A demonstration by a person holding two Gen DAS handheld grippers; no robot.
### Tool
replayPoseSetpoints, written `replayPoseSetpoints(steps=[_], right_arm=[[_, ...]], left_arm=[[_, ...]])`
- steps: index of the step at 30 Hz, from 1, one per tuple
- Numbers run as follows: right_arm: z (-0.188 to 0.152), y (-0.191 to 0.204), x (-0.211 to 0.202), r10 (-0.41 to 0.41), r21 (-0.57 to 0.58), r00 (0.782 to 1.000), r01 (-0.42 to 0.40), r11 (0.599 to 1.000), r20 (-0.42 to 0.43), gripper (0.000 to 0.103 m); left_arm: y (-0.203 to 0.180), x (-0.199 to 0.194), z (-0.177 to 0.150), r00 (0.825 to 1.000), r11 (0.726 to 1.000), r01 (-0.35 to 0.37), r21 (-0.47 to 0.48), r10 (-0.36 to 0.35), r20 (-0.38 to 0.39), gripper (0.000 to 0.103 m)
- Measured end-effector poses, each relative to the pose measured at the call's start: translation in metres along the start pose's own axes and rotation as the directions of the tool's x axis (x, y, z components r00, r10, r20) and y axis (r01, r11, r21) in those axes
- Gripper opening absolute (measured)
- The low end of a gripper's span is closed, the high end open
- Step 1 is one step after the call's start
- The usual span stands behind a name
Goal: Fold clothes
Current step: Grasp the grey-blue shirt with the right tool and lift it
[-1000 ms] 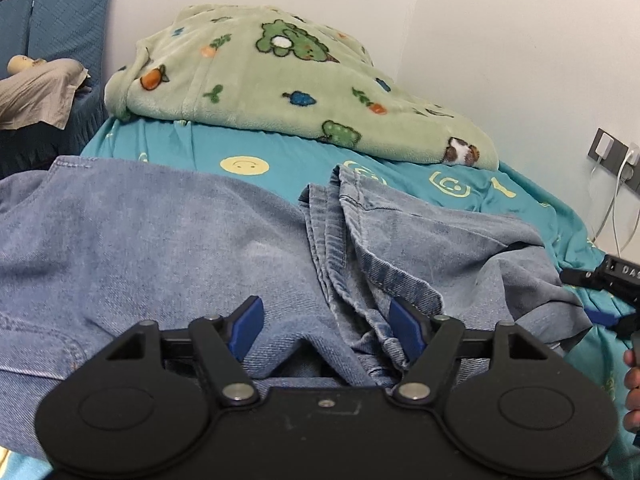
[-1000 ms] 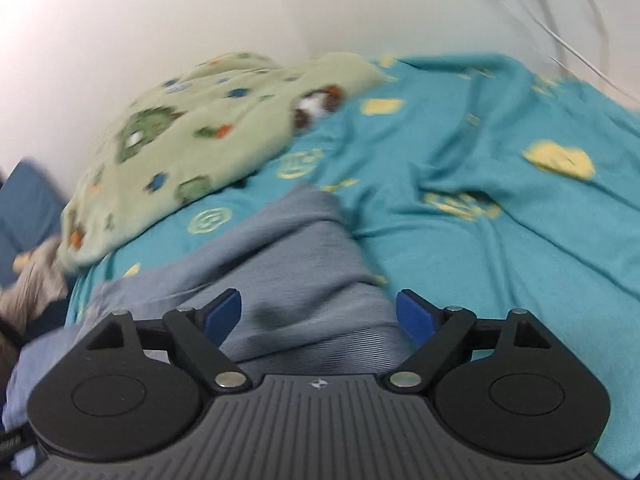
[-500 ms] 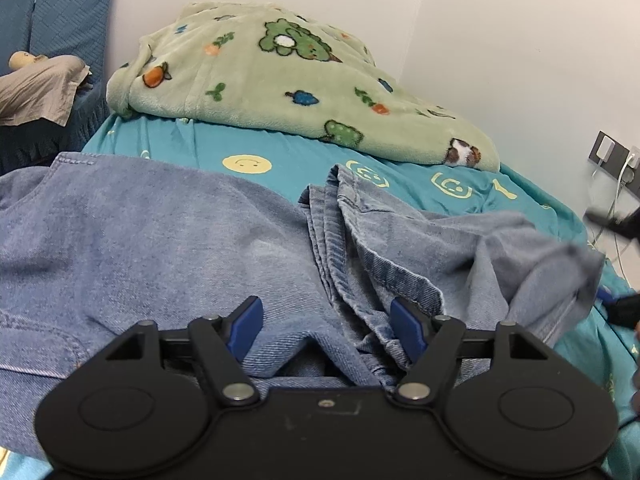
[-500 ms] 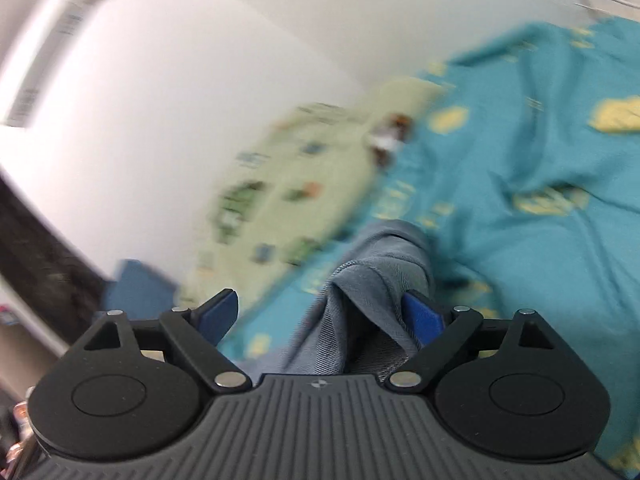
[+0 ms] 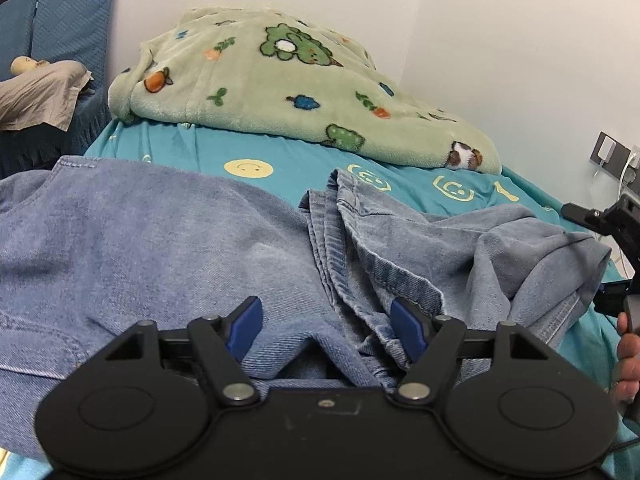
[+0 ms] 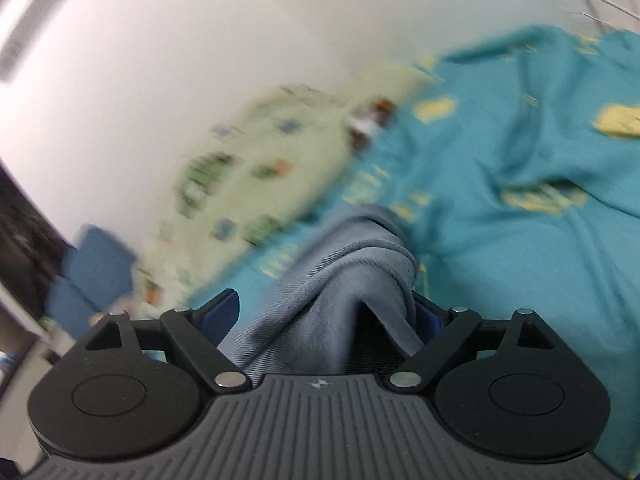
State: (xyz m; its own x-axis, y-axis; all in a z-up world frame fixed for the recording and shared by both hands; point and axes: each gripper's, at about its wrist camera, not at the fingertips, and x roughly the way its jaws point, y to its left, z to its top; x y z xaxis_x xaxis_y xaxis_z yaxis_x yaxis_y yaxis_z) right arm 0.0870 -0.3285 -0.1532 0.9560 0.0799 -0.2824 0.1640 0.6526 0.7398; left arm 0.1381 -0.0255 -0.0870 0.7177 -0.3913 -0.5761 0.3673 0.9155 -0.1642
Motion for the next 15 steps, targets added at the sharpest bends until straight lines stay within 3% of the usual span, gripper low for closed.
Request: replayPoseSetpoints(steps=[4,7,8,9,11,15], right_arm=[[-0.004,-0.028,0.015,-0.131,0.159,0.988,0.143,0.977,-0.084,0.086],[-0.002,-0.037,0.015,-0.168,0.246,0.982,0.184,0.951,-0.086,0.066],[0.000,-0.033,0.012,-0.182,0.241,0.980,0.196,0.950,-0.079,0.048],[0.002,-0.027,0.009,-0.199,0.224,0.977,0.210,0.952,-0.075,0.039],[0.008,-0.009,0.005,-0.212,0.176,0.976,0.219,0.960,-0.059,0.030],[0.022,0.022,-0.009,-0.186,0.110,0.982,0.184,0.977,0.007,0.027]], left_arm=[[-0.001,-0.001,-0.001,1.000,1.000,-0.001,0.001,0.001,0.024,0.068],[-0.002,-0.002,-0.001,0.999,1.000,-0.013,0.011,0.012,0.038,0.068],[-0.002,-0.004,-0.001,0.999,1.000,-0.018,0.012,0.017,0.045,0.068],[-0.002,-0.008,0.000,0.998,1.000,-0.028,0.010,0.028,0.053,0.068],[-0.001,-0.017,0.003,0.996,0.999,-0.054,0.001,0.054,0.067,0.068],[0.001,-0.040,0.013,0.990,0.996,-0.080,-0.032,0.083,0.116,0.068]])
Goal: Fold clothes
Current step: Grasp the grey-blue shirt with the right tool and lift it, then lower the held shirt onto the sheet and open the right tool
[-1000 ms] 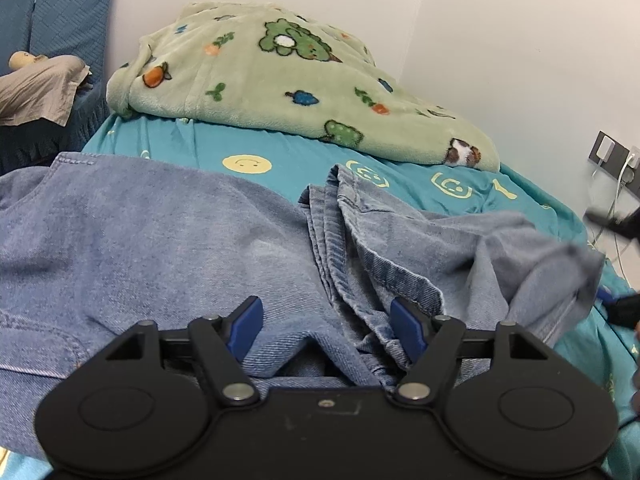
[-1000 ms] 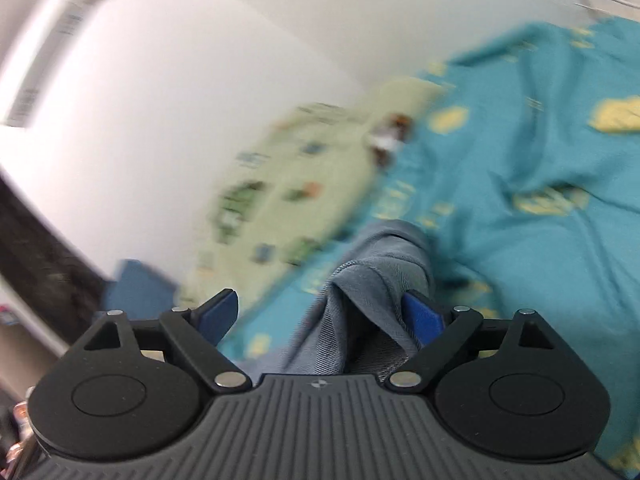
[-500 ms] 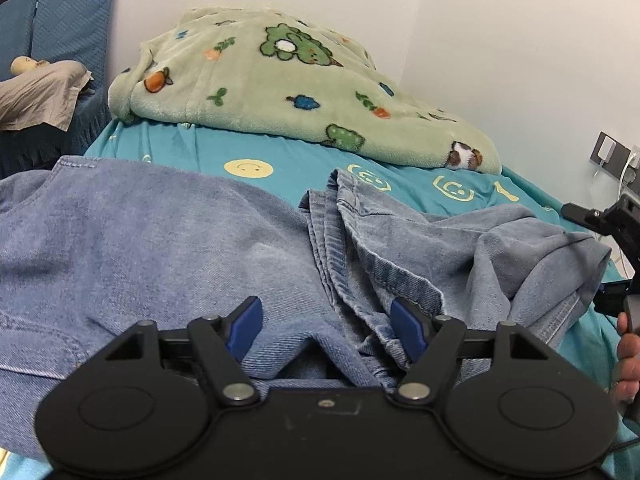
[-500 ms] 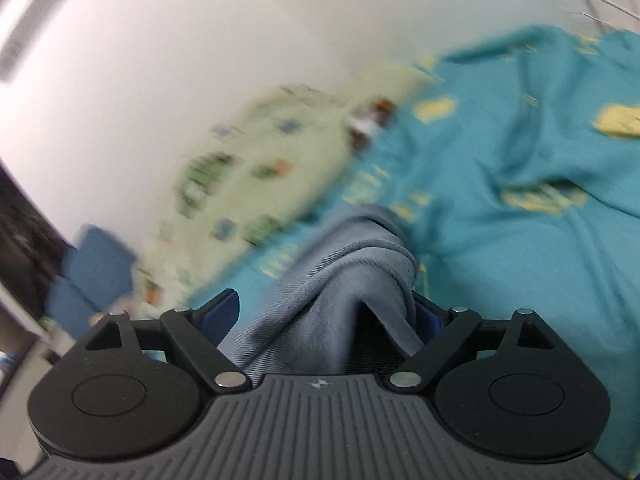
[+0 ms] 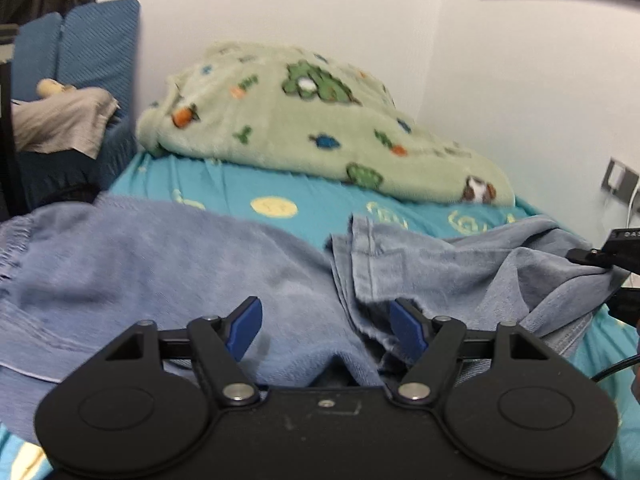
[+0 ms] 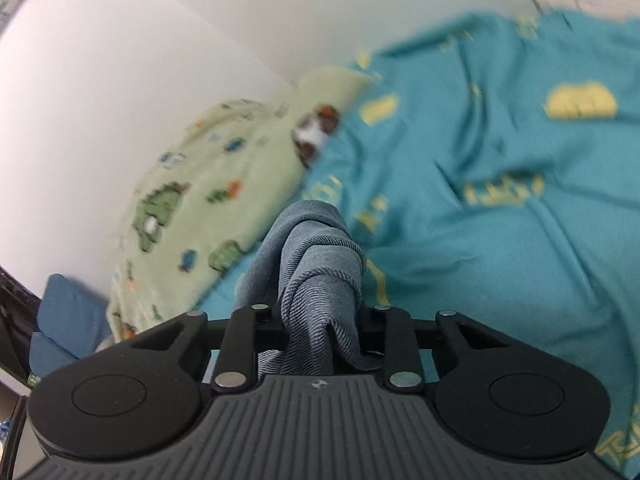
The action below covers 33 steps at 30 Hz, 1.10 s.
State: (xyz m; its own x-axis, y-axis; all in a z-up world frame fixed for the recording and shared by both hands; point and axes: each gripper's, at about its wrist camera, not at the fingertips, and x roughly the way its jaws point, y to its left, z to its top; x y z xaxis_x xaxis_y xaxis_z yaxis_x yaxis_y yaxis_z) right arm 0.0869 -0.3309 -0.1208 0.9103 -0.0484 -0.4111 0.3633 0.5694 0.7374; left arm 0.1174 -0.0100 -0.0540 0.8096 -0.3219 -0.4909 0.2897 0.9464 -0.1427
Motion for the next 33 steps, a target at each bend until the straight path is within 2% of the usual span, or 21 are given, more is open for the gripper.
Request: replayPoseSetpoints(steps=[5,12,16,20,23,28,33], right_arm=[[0.010,0.014,-0.020,0.032,-0.014,0.999,-0.031,0.999,0.044,0.026],[0.011,0.005,-0.020,-0.079,-0.014,0.997,0.079,0.997,-0.003,0.028],[0.004,0.017,-0.031,-0.110,-0.081,0.994,0.111,0.990,0.025,0.028],[-0.012,0.058,-0.044,-0.098,-0.293,0.989,0.128,0.947,0.115,0.029],[-0.022,0.067,-0.045,-0.115,-0.371,0.982,0.164,0.914,0.150,0.030],[-0.025,0.068,-0.044,-0.175,-0.417,0.972,0.227,0.880,0.160,0.033],[-0.042,0.076,-0.052,-0.223,-0.460,0.949,0.304,0.834,0.222,0.051]], left_arm=[[-0.005,-0.009,0.019,0.999,0.999,-0.041,-0.005,0.041,0.011,0.068],[-0.026,0.001,0.024,0.998,0.998,-0.063,0.031,0.063,-0.005,0.068],[-0.034,0.006,0.020,0.998,0.997,-0.057,0.049,0.058,-0.020,0.068],[-0.037,0.009,0.014,0.998,0.997,-0.052,0.054,0.054,-0.034,0.068],[-0.034,0.014,0.007,0.997,0.997,-0.060,0.047,0.063,-0.055,0.068],[-0.029,0.016,0.000,0.996,0.997,-0.065,0.029,0.067,-0.065,0.068],[-0.025,0.017,-0.004,0.995,0.998,-0.068,0.007,0.068,-0.066,0.068]])
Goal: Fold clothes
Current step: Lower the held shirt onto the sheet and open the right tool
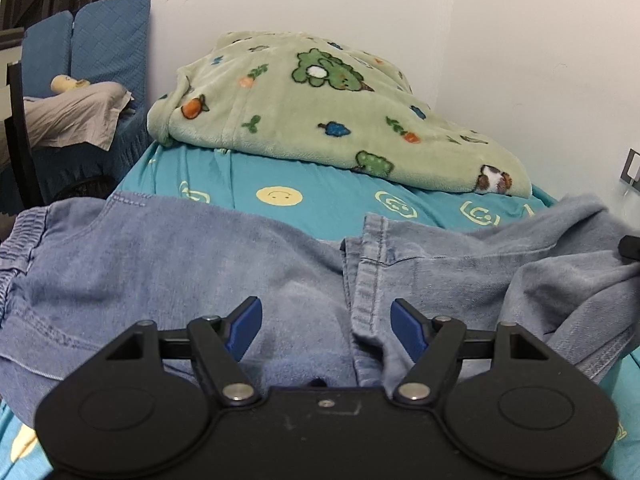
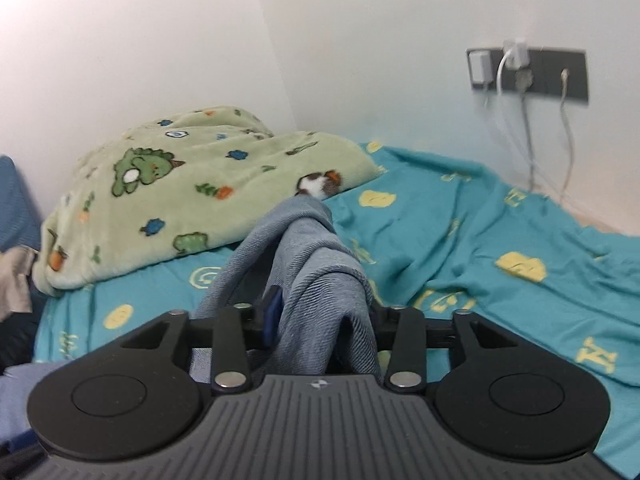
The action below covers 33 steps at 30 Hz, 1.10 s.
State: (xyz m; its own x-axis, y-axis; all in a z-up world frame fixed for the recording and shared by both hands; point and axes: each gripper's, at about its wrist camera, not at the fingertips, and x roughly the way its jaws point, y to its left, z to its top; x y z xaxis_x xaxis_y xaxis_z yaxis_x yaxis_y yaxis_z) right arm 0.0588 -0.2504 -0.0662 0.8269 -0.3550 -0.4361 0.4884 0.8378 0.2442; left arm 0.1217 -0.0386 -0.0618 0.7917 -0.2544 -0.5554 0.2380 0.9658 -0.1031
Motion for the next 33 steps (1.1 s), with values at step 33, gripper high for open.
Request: replayPoseSetpoints(steps=[33], right_arm=[[-0.051,-0.097,0.063,0.062,0.431,0.993,-0.013,0.902,-0.101,0.074]], left_arm=[[0.037,0.002,-0.011,0.999,0.990,0.051,-0.128,-0.051,0.000,0.068]])
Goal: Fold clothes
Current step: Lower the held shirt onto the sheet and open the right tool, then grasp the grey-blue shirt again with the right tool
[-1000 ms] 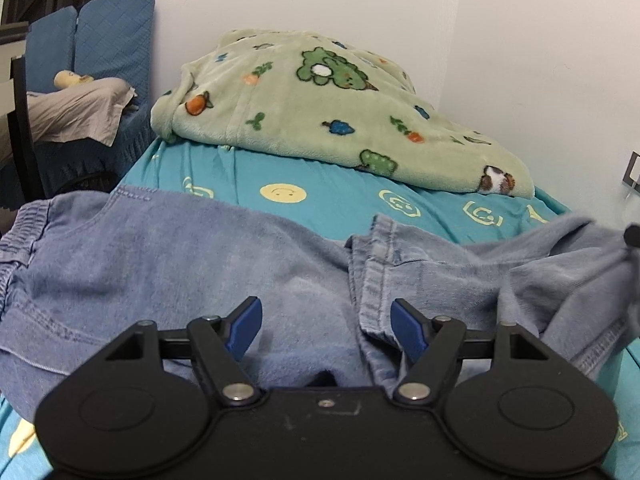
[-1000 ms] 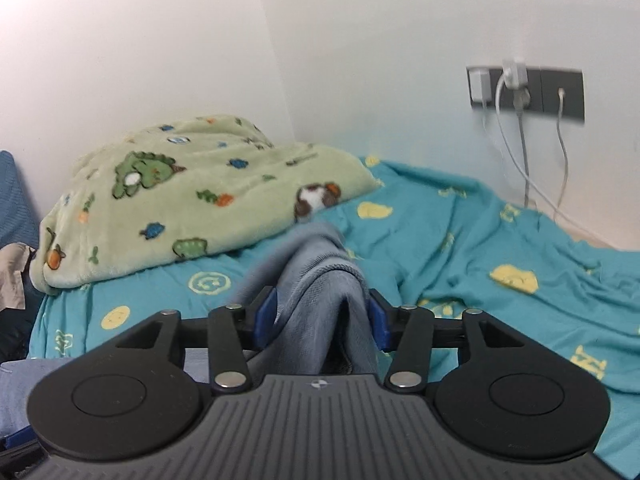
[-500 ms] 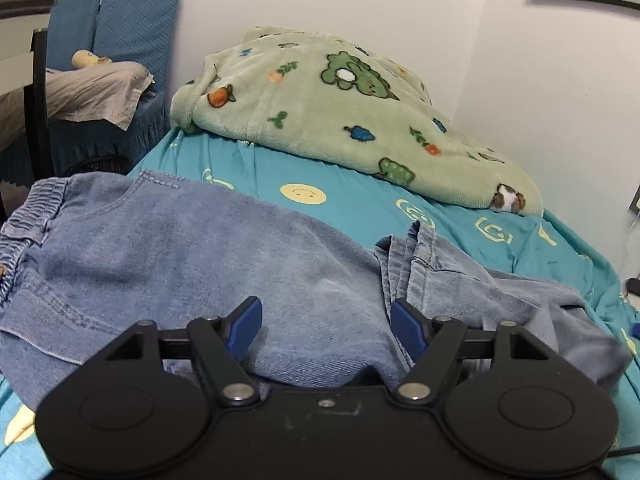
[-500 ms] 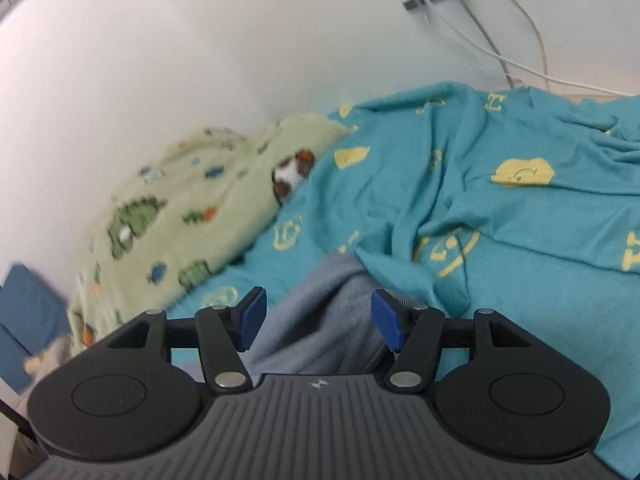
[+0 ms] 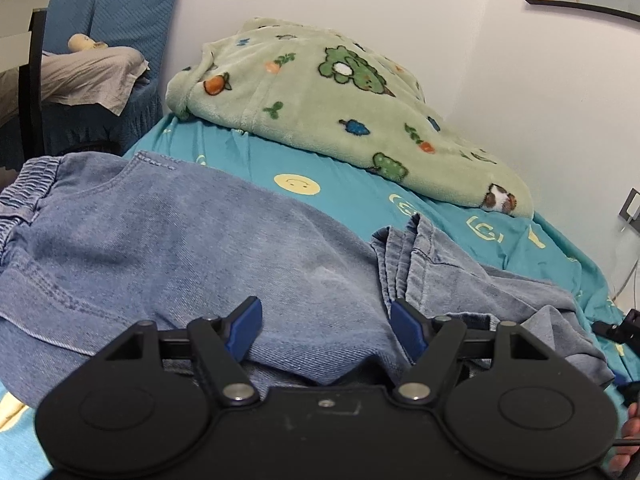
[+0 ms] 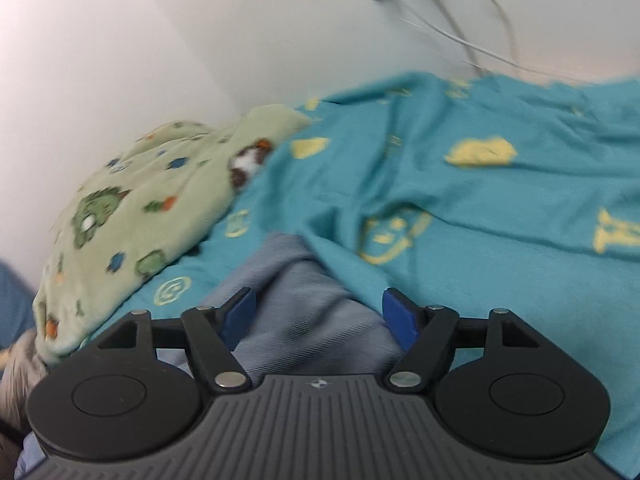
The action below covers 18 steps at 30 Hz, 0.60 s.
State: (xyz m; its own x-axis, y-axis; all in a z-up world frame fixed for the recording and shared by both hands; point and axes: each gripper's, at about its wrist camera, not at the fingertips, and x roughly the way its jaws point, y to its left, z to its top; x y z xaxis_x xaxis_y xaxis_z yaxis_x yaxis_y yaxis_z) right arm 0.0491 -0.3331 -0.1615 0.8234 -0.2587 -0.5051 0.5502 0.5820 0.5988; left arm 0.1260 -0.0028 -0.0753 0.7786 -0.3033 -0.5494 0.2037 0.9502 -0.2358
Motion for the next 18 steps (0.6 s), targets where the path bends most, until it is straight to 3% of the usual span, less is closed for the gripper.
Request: replayPoseSetpoints(steps=[3,7,10,16,18], right_arm=[[-0.001,-0.001,-0.002,0.052,0.028,0.999,-0.052,0.998,0.004,0.075],[-0.004,0.028,-0.018,0.112,-0.121,0.992,-0.105,0.987,0.056,0.076],[-0.010,0.046,-0.022,0.095,-0.236,0.994,-0.079,0.969,0.056,0.076],[-0.015,0.060,-0.034,0.067,-0.308,0.994,-0.036,0.951,0.090,0.075],[-0.015,0.059,-0.034,0.054,-0.284,0.996,-0.030,0.958,0.077,0.076]], left_arm=[[0.000,0.000,0.001,1.000,1.000,0.007,-0.008,-0.007,0.002,0.068],[0.000,0.001,0.000,1.000,1.000,0.014,-0.019,-0.014,-0.003,0.068],[0.000,0.002,0.001,1.000,1.000,0.022,-0.021,-0.022,-0.002,0.068],[-0.010,-0.003,0.004,0.997,0.998,0.064,0.017,-0.064,0.034,0.068],[-0.016,-0.006,0.006,0.993,0.995,0.098,0.033,-0.100,0.058,0.068]])
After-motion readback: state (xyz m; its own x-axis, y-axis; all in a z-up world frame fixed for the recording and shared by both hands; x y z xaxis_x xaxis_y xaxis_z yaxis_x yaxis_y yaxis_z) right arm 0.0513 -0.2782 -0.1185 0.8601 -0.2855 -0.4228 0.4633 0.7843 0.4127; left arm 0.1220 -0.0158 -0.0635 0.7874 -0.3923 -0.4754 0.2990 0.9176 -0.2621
